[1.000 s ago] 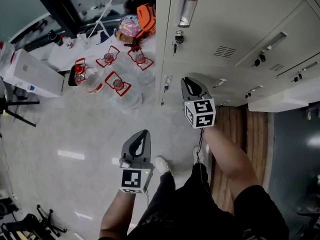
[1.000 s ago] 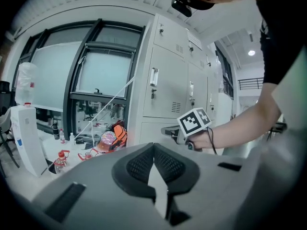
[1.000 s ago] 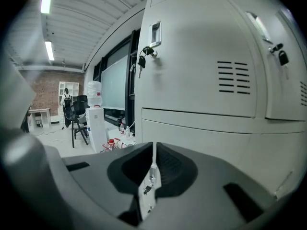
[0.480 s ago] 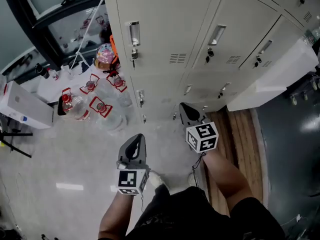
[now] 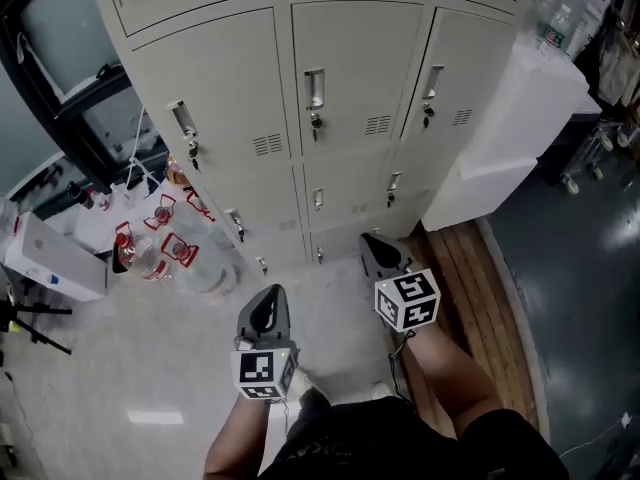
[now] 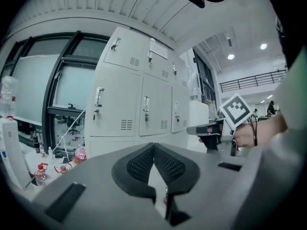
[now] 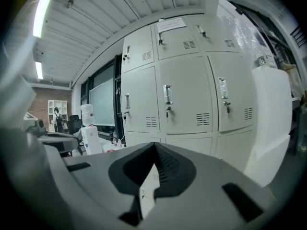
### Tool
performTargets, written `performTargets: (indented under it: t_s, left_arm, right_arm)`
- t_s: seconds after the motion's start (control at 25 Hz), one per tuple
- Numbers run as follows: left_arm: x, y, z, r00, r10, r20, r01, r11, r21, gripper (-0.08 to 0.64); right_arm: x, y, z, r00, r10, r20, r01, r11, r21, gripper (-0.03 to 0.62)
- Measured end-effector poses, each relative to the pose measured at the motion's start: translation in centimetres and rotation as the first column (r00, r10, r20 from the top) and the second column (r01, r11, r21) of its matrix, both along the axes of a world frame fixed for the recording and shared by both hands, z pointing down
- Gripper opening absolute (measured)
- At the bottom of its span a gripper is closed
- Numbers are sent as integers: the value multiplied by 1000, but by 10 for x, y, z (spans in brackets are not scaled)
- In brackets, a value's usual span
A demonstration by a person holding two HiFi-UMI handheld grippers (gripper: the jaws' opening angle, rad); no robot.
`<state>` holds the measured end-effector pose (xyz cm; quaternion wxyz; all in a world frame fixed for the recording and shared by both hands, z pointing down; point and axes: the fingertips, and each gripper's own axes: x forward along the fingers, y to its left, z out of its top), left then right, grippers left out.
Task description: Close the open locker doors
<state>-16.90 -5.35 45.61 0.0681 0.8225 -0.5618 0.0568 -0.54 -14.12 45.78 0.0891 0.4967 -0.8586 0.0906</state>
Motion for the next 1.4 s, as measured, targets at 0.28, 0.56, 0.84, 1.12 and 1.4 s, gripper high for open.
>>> performTargets:
  t_s: [0.28, 0.56, 0.84, 1.12, 1.4]
  left_arm:
    - [86, 52, -16, 997, -77, -5, 77, 997, 4, 5]
    - [131, 104, -30, 982, -187, -4, 187, 982, 24, 5]
    - [149, 137, -35, 972, -233, 25, 232, 972, 31, 5]
    - [137, 157, -36, 968, -247, 39, 246, 969, 28, 5]
    - [100, 180, -37, 970, -242, 23, 242, 970, 22, 5]
  right_arm:
    - [101, 59, -23, 999, -29, 24, 28, 999, 26, 0]
    - [163, 104, -31, 996, -79, 37, 78, 996, 35, 0]
    - [177, 131, -32, 990, -127, 67, 125, 992, 33, 0]
    - [161, 148, -26, 986, -145, 85, 143, 989, 19, 0]
    - [125, 178, -30, 989, -136, 55, 134, 990, 37, 0]
